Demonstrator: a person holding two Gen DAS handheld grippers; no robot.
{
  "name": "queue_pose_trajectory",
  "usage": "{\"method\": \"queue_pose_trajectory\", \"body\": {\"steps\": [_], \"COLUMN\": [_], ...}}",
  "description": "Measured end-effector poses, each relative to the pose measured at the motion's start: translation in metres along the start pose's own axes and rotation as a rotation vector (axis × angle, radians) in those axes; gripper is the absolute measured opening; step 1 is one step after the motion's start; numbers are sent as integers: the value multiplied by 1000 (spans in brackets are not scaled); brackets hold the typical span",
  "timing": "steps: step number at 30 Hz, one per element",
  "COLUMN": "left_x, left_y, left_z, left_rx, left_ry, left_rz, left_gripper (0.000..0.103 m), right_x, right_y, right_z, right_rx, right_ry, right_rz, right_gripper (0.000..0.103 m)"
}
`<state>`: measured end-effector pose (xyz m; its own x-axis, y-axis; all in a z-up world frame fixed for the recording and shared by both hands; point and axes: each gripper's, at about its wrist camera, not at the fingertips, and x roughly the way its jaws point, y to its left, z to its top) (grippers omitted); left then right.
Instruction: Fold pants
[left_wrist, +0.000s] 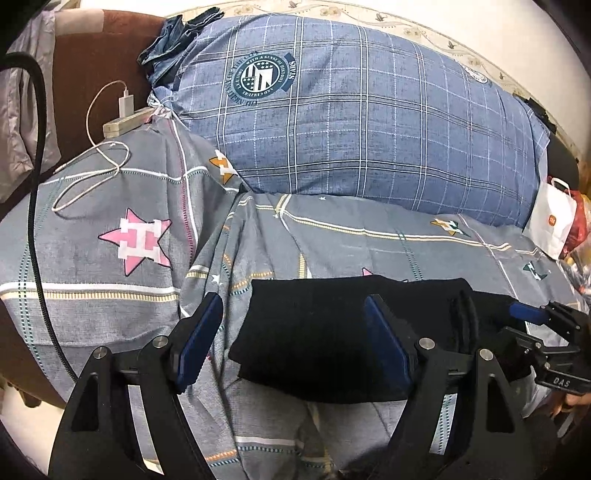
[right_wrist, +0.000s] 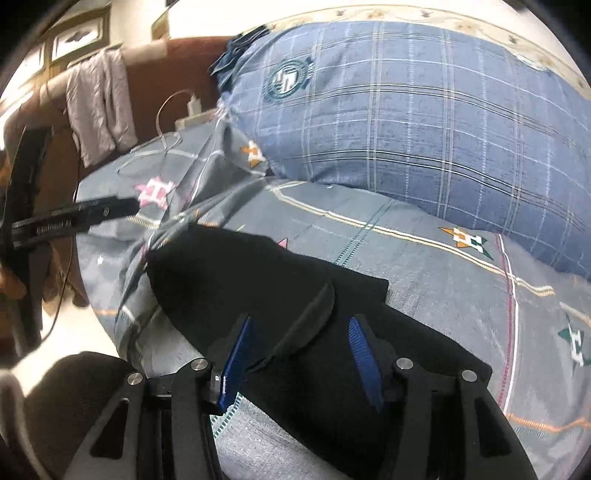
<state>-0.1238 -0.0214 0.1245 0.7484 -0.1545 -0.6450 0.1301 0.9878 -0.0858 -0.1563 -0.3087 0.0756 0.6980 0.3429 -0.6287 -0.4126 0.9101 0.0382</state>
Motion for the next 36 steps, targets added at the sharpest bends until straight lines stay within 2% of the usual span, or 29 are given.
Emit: {"method": "queue_pose_trajectory", "body": {"steps": [8, 15, 21, 24, 26, 28, 30, 34, 36], "left_x": [17, 30, 36, 36, 34, 32, 32, 40, 43], "left_y": [36, 48, 45, 41, 44, 48, 51, 55, 57], "left_z": [-9, -15, -18, -21, -25, -29, -34, -49, -54], "left_rx": [-55, -96, -91, -86, -103, -121, -139, -203, -222], "left_ry": [40, 63, 74, 78, 90, 104, 122, 186, 197], "left_rz": [14, 14, 8, -4, -40, -53, -70, -112, -105], "left_gripper": [79, 79, 79, 79, 79, 79, 79, 79, 79], "right_x": [40, 65, 43, 47, 59, 57, 53, 39, 45], "right_y": [5, 16, 11, 6, 2, 3, 5, 14, 22], "right_z": [-3, 1, 5, -3, -10, -10, -2, 27, 40], "right_rx": [52, 27, 48, 65, 90, 83, 84, 53, 17], "right_ry": [86, 135, 90, 101, 133, 119, 119, 47, 41], "right_rz": [0, 9, 27, 30, 37, 33, 40, 105, 119], "right_gripper": [52, 53, 53, 53, 53, 53, 53, 53, 54]}}
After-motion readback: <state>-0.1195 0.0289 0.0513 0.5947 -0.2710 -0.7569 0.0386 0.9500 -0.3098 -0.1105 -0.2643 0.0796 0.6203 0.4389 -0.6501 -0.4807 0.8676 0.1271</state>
